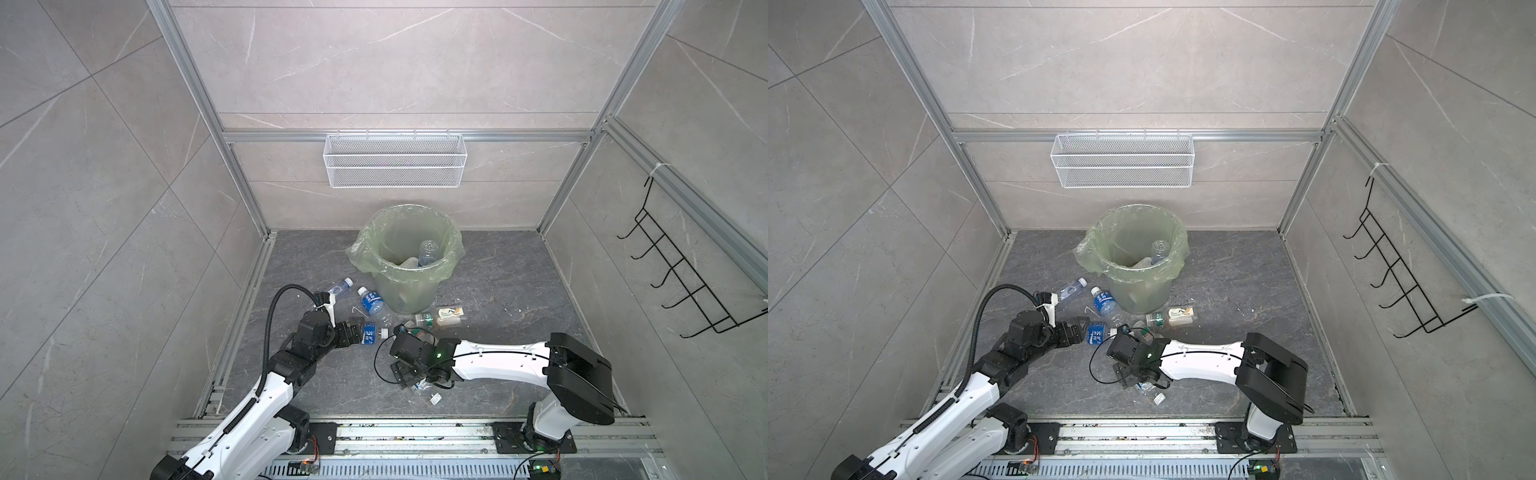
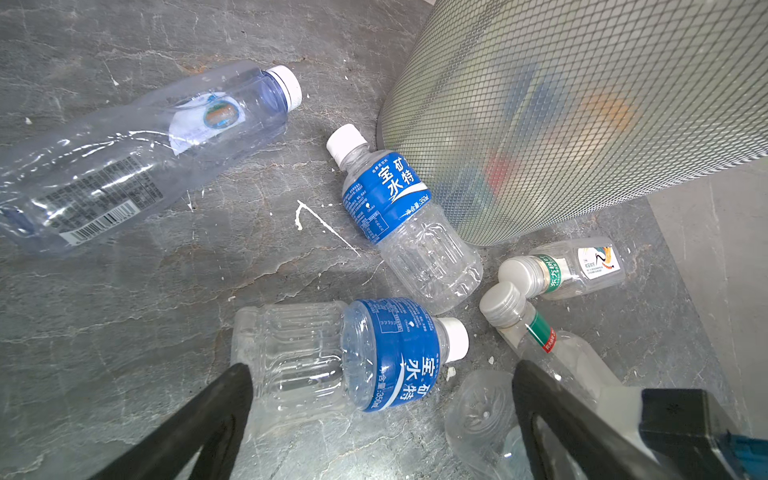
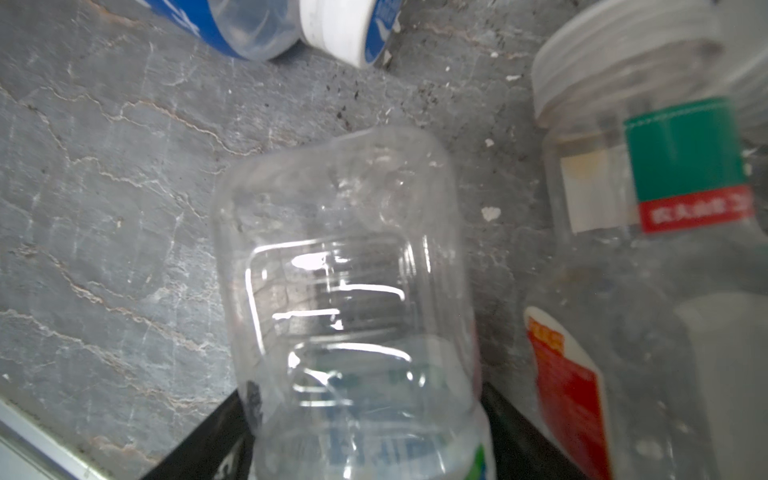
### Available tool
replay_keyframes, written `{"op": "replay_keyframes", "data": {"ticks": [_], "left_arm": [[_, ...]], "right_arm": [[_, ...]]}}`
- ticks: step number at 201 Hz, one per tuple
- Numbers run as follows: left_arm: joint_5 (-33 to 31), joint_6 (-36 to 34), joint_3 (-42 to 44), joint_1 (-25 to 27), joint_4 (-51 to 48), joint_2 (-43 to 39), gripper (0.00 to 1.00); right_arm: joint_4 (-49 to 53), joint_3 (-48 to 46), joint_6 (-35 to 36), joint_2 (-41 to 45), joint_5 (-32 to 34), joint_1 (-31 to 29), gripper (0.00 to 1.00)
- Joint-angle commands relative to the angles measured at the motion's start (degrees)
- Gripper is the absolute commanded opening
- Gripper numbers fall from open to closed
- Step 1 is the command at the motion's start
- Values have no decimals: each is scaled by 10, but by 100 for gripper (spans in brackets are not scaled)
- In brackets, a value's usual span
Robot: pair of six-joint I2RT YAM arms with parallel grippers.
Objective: Throw the plastic bottles in the bin
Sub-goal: 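Lower the right gripper onto the clear green-labelled bottle and close it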
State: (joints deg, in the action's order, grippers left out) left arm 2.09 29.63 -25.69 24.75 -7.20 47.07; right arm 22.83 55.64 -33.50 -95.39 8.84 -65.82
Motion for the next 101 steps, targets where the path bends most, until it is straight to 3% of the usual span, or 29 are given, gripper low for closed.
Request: {"op": "replay_keyframes", "data": {"ticks": [1, 101], "left_arm": [[13, 5, -1, -3, 24, -6, 100], [15, 9, 2, -4, 29, -3, 100]], "right_arm": [[4, 18, -8, -13, 16, -6, 80], [23, 32, 2, -39, 36, -22, 71]]}}
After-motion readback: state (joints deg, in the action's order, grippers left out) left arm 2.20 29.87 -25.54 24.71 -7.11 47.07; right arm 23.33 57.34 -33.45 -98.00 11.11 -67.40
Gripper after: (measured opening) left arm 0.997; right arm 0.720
